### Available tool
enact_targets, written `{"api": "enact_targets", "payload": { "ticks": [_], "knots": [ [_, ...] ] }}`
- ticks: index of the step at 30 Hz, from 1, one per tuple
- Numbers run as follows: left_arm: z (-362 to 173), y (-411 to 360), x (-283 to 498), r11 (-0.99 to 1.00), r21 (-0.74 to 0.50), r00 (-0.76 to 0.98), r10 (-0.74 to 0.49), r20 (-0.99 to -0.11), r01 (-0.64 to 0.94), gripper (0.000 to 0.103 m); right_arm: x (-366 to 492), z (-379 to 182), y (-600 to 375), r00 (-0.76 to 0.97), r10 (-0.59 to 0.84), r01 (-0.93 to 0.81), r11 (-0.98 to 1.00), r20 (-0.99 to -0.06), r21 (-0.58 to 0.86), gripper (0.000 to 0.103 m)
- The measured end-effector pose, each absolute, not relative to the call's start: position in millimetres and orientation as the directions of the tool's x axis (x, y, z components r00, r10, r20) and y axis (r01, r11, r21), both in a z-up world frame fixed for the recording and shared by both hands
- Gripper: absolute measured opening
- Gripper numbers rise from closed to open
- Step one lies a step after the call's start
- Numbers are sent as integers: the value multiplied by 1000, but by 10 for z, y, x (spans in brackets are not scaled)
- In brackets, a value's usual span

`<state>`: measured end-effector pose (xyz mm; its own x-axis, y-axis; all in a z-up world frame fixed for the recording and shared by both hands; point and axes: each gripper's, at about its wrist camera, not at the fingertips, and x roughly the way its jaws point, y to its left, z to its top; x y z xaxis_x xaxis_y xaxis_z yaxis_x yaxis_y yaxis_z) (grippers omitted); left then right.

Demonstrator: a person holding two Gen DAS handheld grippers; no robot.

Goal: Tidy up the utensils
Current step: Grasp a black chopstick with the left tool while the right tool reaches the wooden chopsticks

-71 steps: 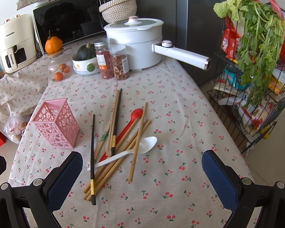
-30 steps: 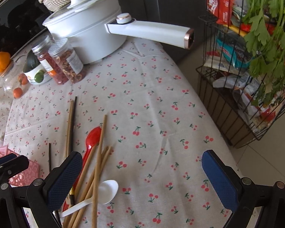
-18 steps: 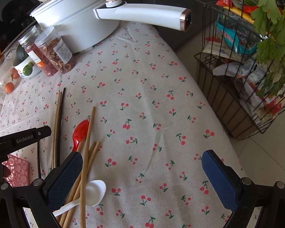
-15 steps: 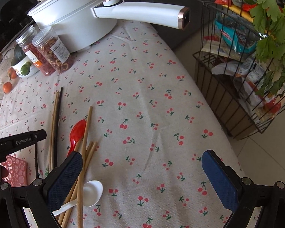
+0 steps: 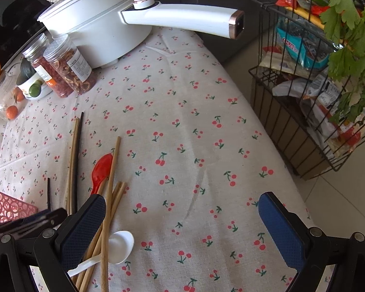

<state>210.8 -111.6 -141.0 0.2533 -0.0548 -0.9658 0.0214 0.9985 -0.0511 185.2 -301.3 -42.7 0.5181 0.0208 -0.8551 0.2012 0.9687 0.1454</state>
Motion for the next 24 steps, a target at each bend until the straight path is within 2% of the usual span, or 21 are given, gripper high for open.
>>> {"api": "enact_targets", "payload": {
  "ticks": [7,12,16,19,24],
  "knots": [
    [-1456,-921,1980,999,-21,300,-7,-954,-45,37,1802,-372,-2994,530,39,197,966,-847,168,103],
    [-1555,-922,2060,997,-4,326,22,-945,-80,31,1780,-376,-2997,531,42,198,965,-846,172,103],
    [-1549,-934,2103,996,0,348,30,-937,-85,21,1772,-385,-3004,530,44,199,964,-847,174,103],
    [-1588,-926,2158,997,6,335,31,-942,-76,6,1781,-402,-3009,526,44,203,964,-850,175,103],
    [-1463,-978,2029,1000,4,395,0,-919,11,5,1841,-491,-2999,508,98,194,955,-856,225,103]
  ]
}}
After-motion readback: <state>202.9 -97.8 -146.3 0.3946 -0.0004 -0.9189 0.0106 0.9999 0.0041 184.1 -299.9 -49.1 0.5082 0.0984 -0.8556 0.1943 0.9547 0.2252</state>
